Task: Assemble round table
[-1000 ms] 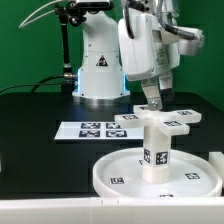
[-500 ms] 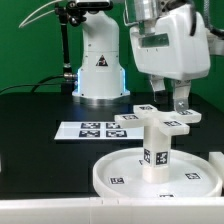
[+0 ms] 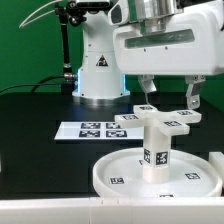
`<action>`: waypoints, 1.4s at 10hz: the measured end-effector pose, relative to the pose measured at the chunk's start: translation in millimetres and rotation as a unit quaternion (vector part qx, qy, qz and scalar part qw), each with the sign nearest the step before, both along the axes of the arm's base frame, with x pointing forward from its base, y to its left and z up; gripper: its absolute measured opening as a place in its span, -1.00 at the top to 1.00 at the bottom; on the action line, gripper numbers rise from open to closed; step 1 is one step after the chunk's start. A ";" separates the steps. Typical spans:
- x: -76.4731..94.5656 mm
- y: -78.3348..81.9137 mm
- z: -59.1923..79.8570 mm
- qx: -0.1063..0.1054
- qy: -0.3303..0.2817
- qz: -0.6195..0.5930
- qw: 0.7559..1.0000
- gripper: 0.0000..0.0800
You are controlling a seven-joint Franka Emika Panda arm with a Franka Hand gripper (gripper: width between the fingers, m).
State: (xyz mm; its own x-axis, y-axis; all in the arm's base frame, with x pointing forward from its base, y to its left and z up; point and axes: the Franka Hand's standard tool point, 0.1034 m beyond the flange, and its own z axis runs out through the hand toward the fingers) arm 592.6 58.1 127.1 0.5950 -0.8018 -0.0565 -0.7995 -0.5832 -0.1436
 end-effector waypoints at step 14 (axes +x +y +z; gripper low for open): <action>-2.6 -0.1 -2.8 -0.081 -0.040 0.700 0.709 -0.62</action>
Offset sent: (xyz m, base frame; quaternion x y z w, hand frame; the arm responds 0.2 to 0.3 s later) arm 0.0085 0.0137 0.0021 -0.0099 -0.0525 -0.3071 0.9502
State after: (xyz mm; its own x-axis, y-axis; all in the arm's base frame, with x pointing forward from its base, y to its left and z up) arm 590.1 58.0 124.3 0.8103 0.5841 0.0470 0.5846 -0.8113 0.0037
